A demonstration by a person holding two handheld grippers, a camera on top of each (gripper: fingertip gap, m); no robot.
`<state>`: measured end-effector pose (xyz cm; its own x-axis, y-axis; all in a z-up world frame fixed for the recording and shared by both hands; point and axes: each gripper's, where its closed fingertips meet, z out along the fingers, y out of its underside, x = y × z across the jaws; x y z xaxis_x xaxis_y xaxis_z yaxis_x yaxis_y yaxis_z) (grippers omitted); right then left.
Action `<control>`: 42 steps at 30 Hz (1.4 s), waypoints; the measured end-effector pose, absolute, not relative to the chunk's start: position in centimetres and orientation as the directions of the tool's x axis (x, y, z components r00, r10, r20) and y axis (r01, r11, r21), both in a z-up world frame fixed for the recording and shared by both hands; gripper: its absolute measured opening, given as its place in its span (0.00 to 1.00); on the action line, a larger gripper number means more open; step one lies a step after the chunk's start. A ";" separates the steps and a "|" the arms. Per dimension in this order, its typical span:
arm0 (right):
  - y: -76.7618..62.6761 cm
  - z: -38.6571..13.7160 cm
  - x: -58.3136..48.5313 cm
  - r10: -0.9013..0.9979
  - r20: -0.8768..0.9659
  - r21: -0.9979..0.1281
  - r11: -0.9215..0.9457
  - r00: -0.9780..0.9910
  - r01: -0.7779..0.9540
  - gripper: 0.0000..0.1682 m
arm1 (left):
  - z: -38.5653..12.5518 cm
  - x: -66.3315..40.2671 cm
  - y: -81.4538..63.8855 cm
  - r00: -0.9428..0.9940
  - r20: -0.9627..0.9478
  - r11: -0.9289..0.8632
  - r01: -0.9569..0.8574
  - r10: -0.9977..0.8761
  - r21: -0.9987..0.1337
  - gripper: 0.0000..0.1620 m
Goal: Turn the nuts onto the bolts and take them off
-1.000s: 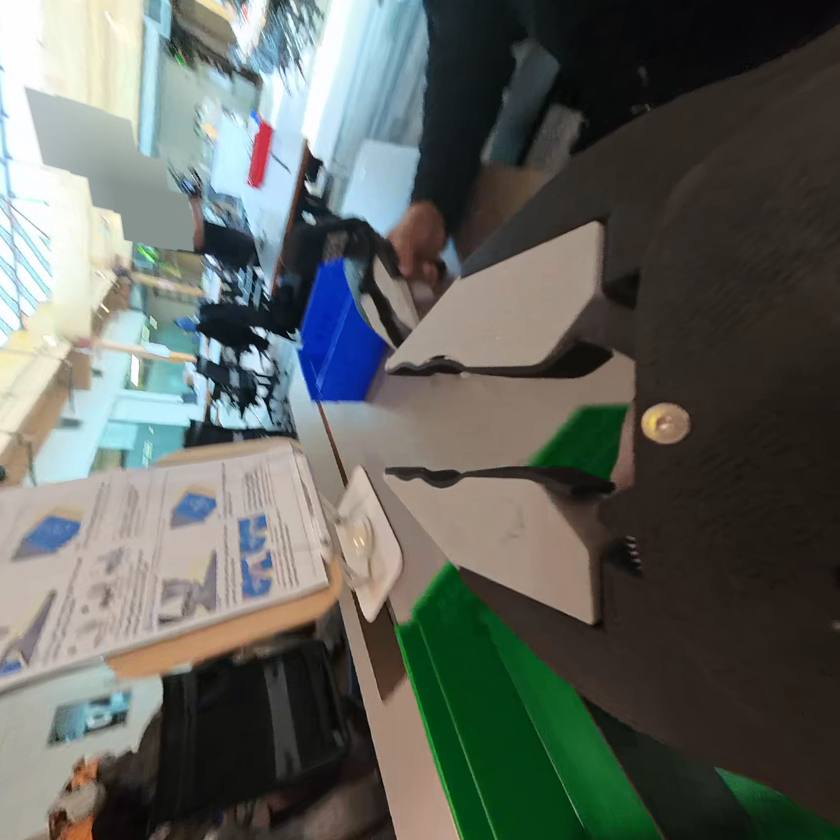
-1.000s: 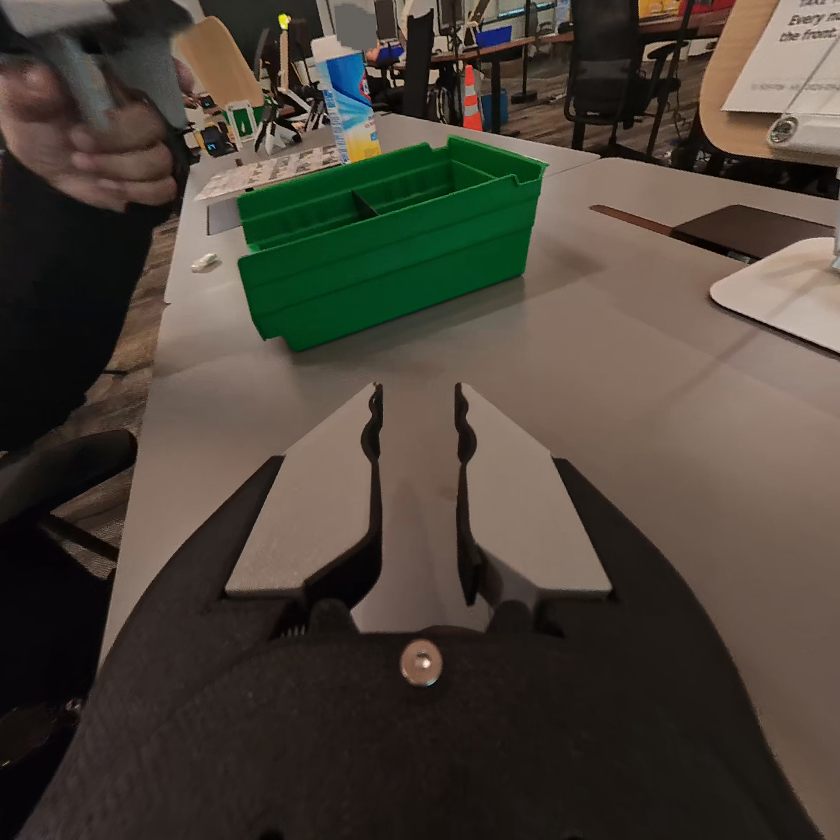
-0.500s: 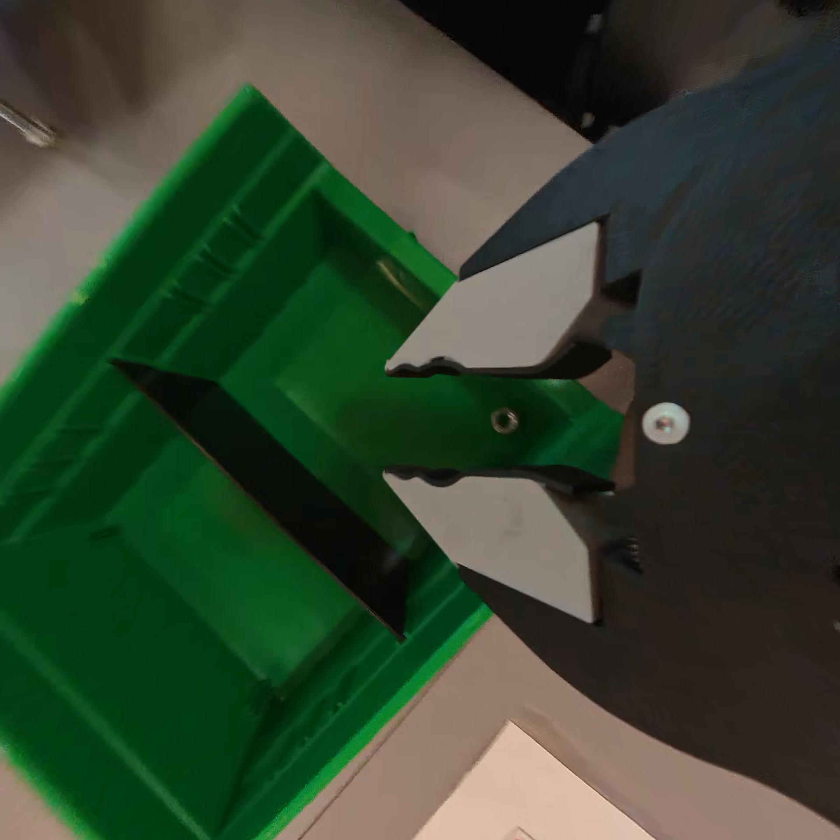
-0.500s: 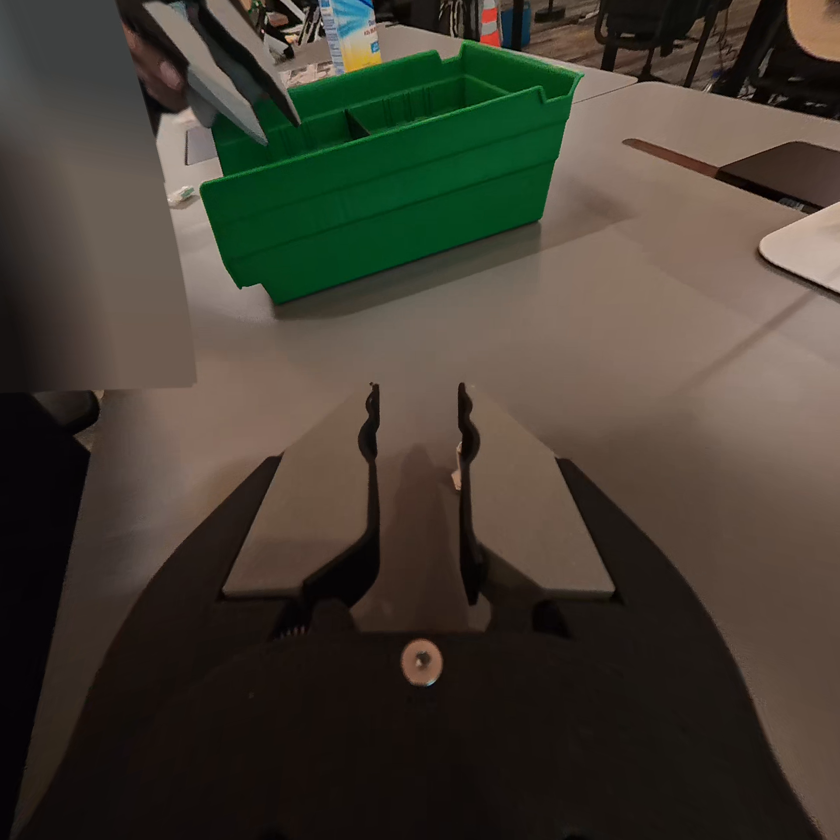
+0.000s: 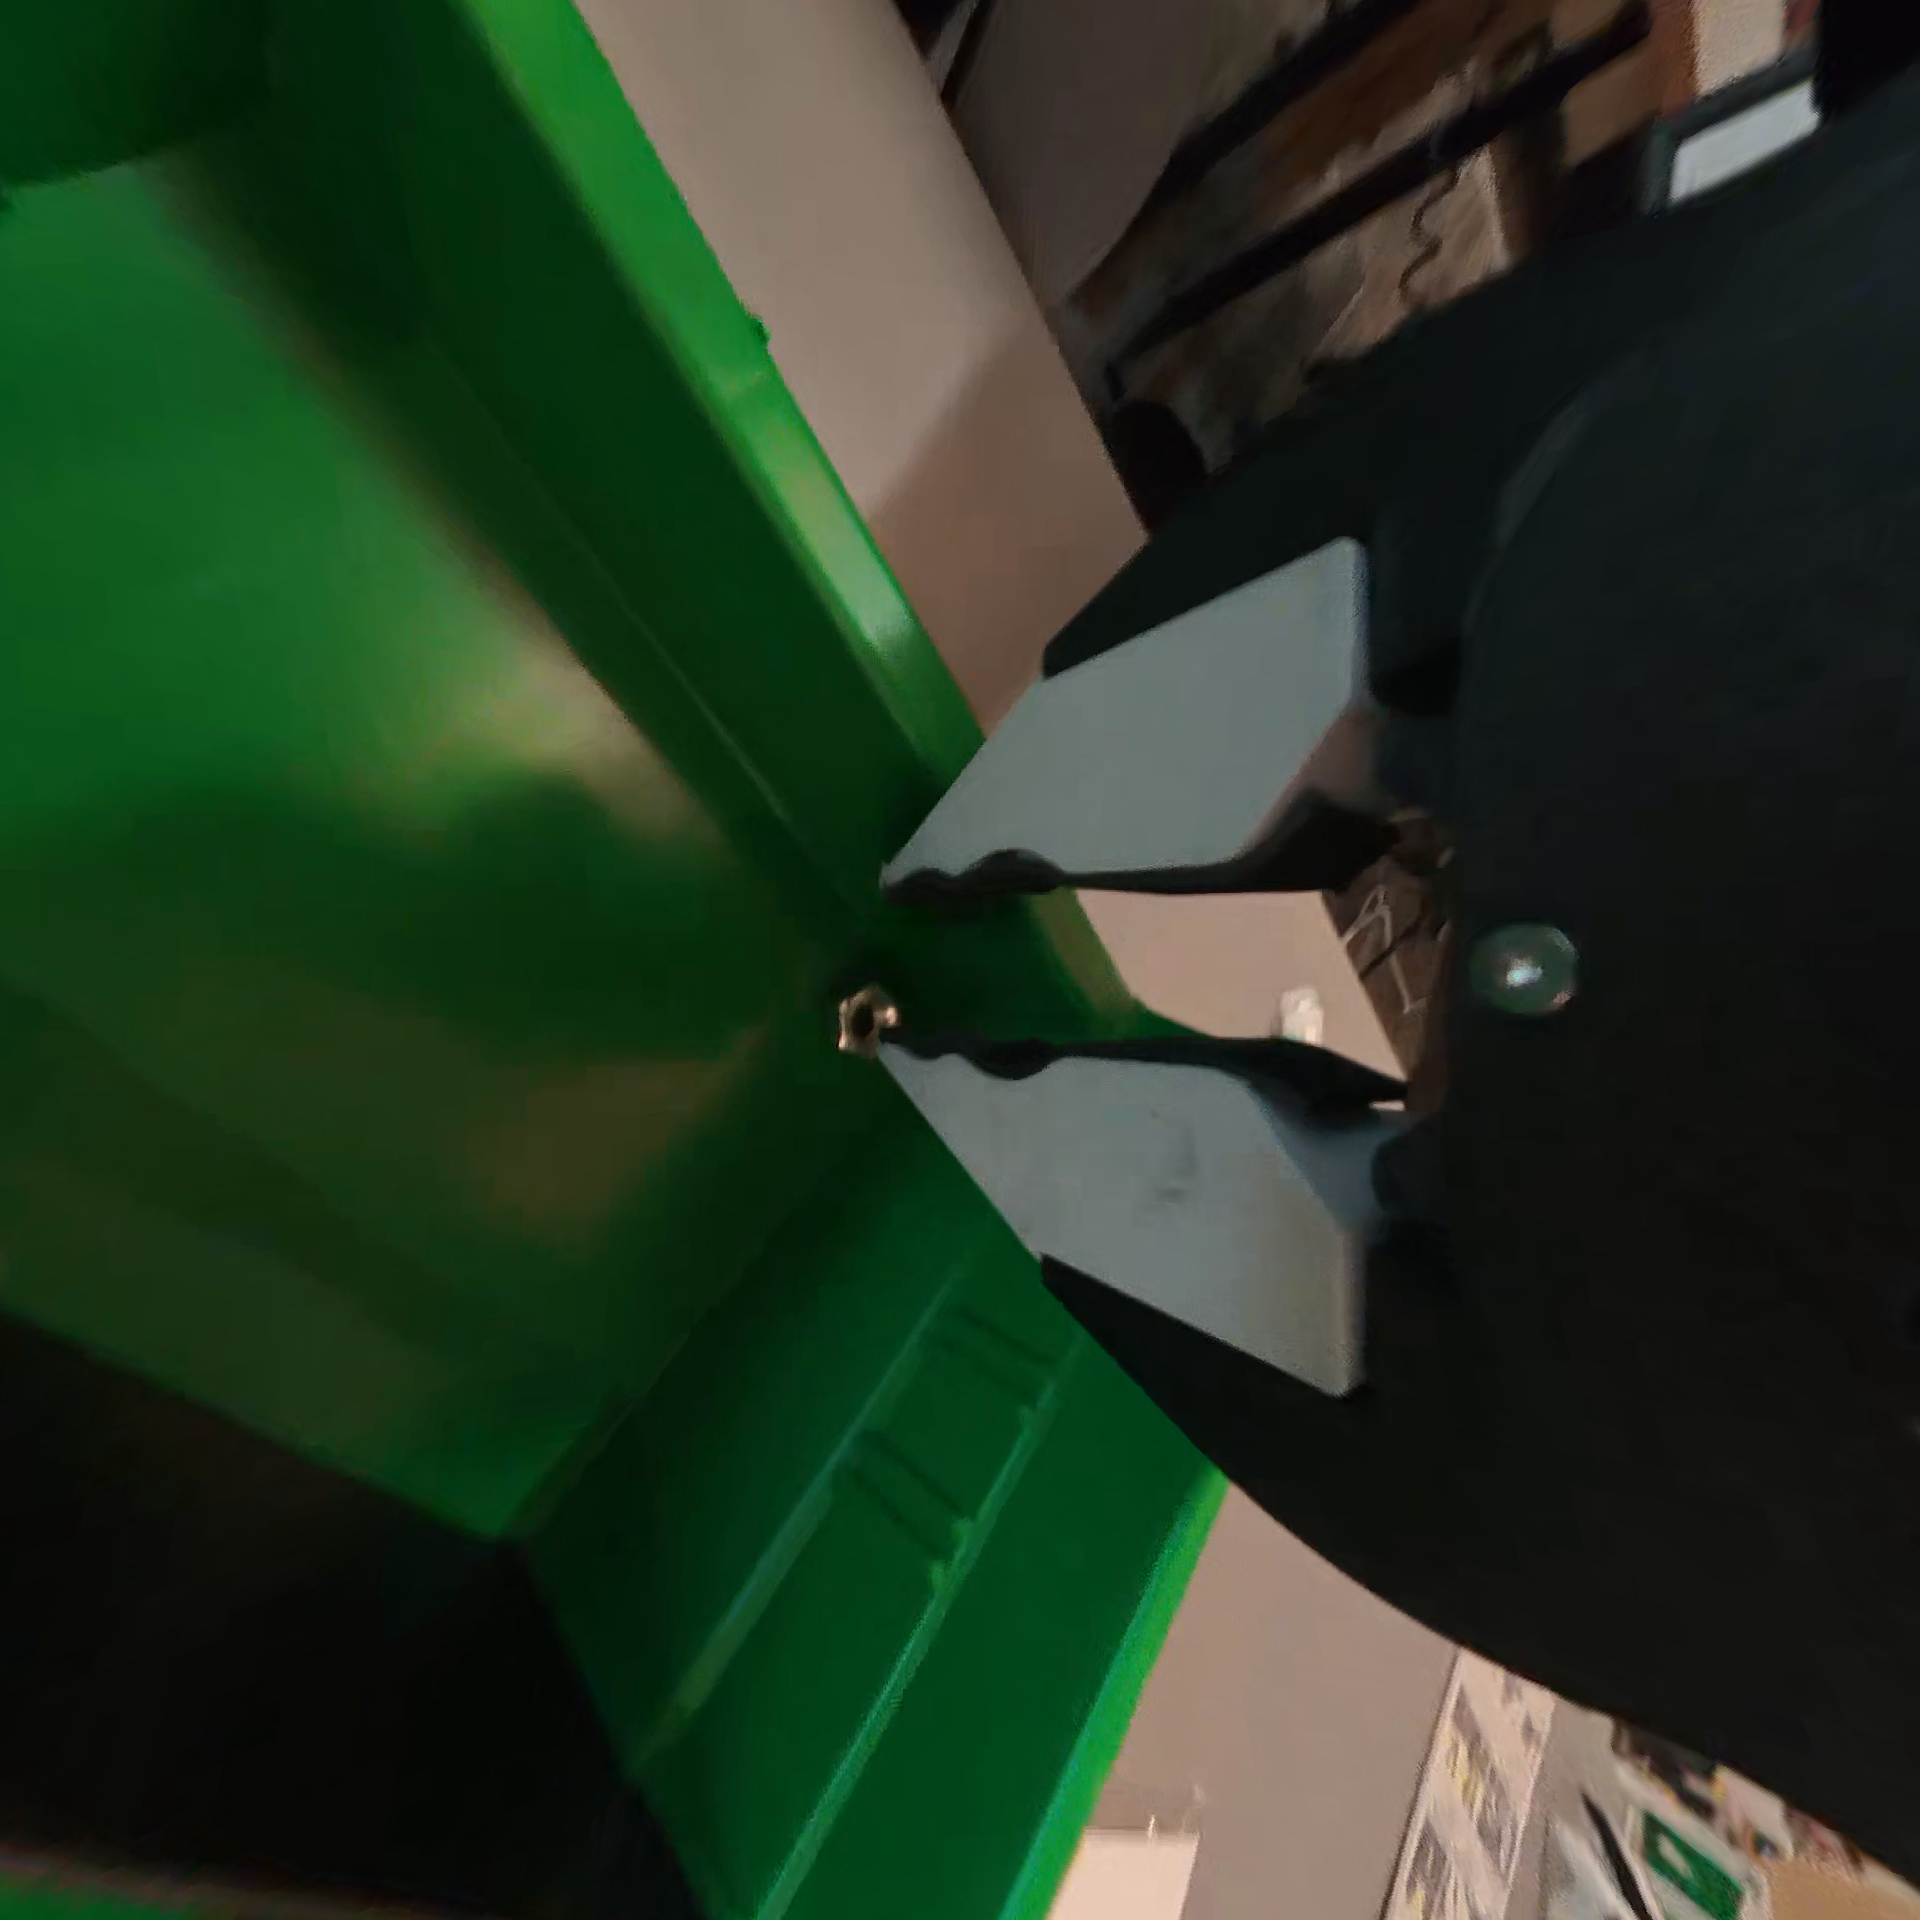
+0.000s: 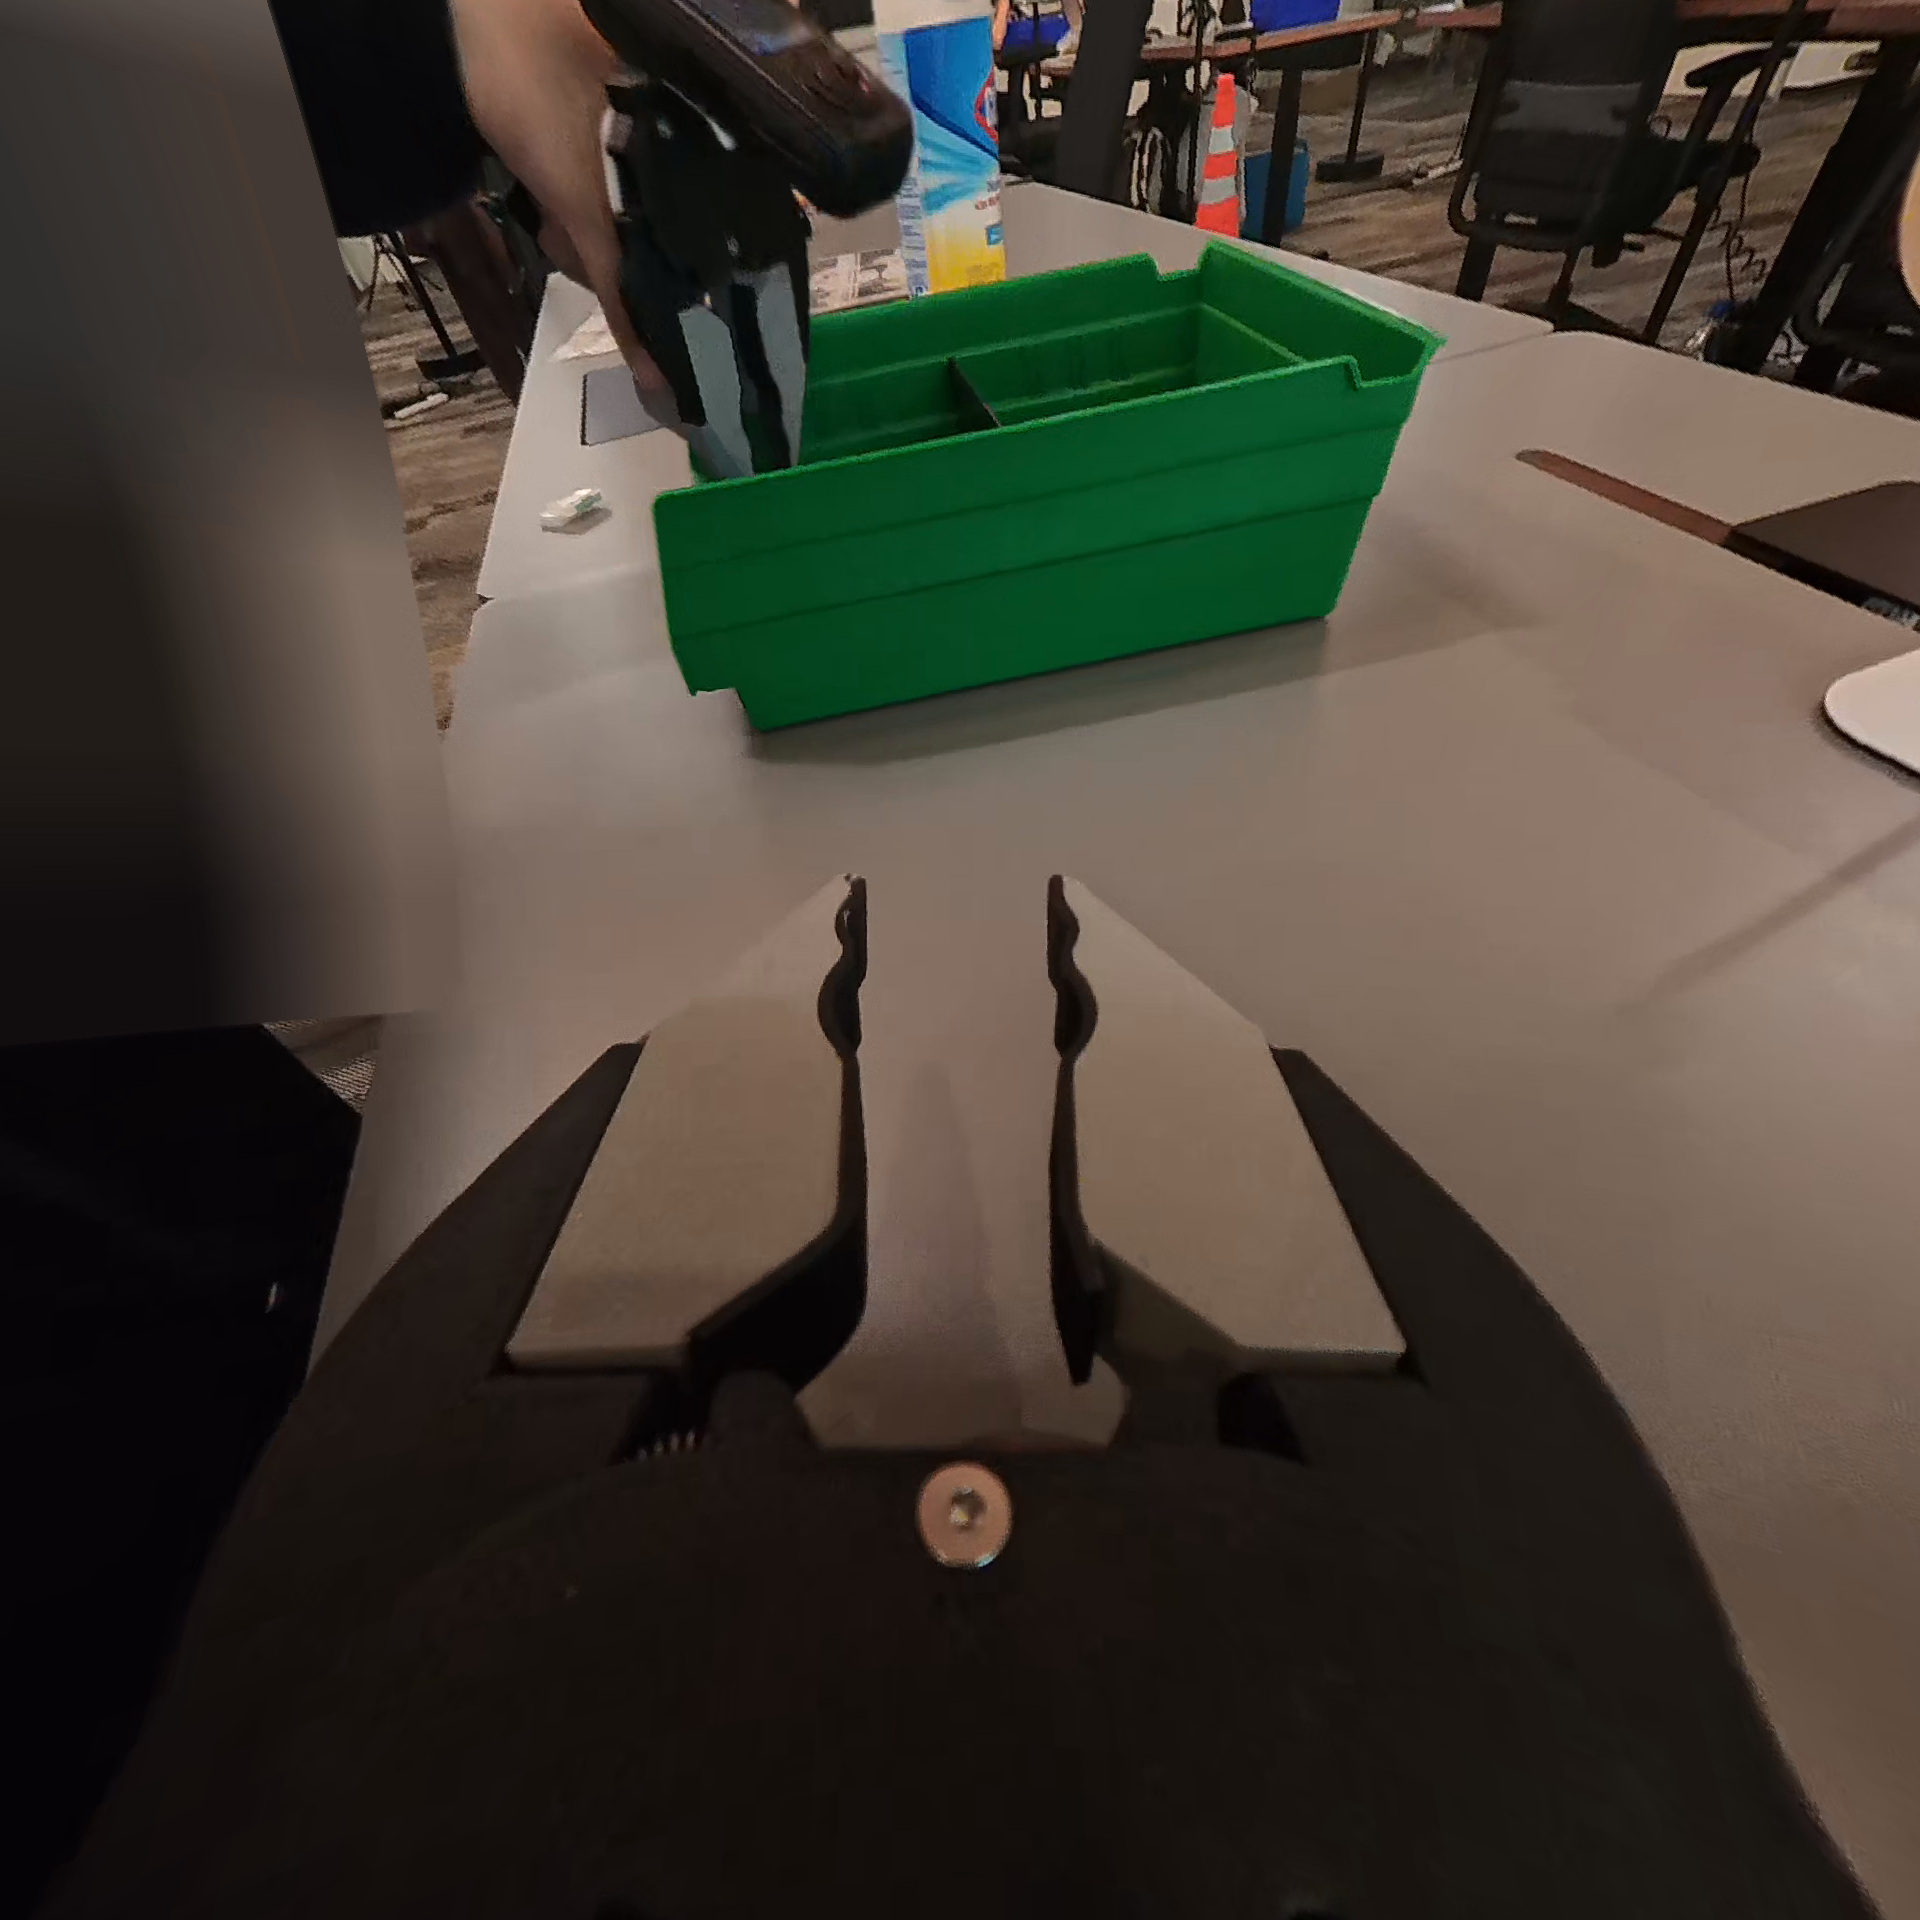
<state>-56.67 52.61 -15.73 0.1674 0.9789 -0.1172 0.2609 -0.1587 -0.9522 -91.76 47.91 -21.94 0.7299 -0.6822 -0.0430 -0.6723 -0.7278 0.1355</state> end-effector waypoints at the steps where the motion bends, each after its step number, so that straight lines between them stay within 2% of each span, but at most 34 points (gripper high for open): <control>1: 52.3 -15.4 -56.7 0.981 -0.109 -0.955 -0.148 0.161 0.256 0.19 | -22.2 -91.9 47.7 0.753 -0.038 -0.749 -0.647 -0.657 0.144 0.13; 3: 51.7 -14.9 -56.8 0.985 -0.092 -0.960 -0.127 0.145 0.251 0.19 | -22.8 -92.5 47.8 0.813 -0.039 -0.808 -0.571 -0.581 0.144 0.16; 8: 50.5 -14.2 -57.1 0.991 -0.032 -0.967 -0.064 0.130 0.248 0.19 | -24.4 -92.7 47.5 0.914 0.032 -0.898 -0.405 -0.405 0.174 0.15; 12: 49.7 -13.5 -57.1 0.993 0.009 -0.970 -0.021 0.122 0.243 0.19 | -24.7 -93.5 48.1 0.948 -0.013 -0.937 -0.313 -0.318 0.153 0.07; 16: 48.8 -12.2 -56.9 0.991 0.065 -0.977 0.040 0.116 0.212 0.18 | -24.7 -93.1 48.5 0.955 -0.046 -0.952 -0.288 -0.294 0.106 0.02; 20: 48.1 -11.3 -56.7 0.985 0.127 -0.976 0.104 0.114 0.193 0.18 | -24.7 -91.8 48.9 0.950 -0.025 -0.948 -0.310 -0.312 0.067 0.06; 23: 48.1 -11.4 -56.6 0.978 0.165 -0.970 0.137 0.126 0.203 0.17 | -24.7 -91.0 49.2 0.936 -0.044 -0.937 -0.347 -0.349 0.046 0.02; 31: 48.9 -12.7 -56.9 0.984 0.125 -0.967 0.092 0.128 0.237 0.16 | -23.7 -90.1 49.0 0.798 -0.132 -0.806 -0.593 -0.588 0.002 0.02; 33: 49.2 -12.8 -56.9 0.987 0.098 -0.970 0.065 0.130 0.234 0.16 | -22.2 -89.6 49.5 0.799 -0.165 -0.800 -0.595 -0.579 -0.074 0.02; 37: 49.7 -13.1 -56.8 0.991 0.041 -0.975 0.012 0.125 0.224 0.17 | -16.9 -86.0 51.2 0.803 -0.201 -0.720 -0.594 -0.562 -0.360 0.02; 40: 49.2 -13.3 -57.0 0.997 -0.035 -0.976 -0.048 0.064 0.213 0.17 | -11.7 -79.7 51.3 0.739 -0.204 -0.497 -0.604 -0.642 -0.623 0.02; 42: 48.8 -12.9 -57.1 0.997 -0.077 -0.978 -0.080 0.025 0.192 0.17 | -8.4 -74.2 50.7 0.665 -0.230 -0.282 -0.569 -0.711 -0.772 0.02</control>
<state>-57.09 48.80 -12.92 0.0245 0.9968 -0.0767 0.1922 -0.0800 -0.9781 -74.20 50.67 -8.39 0.6646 -0.7109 -0.2302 -0.5691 -0.2820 -0.7724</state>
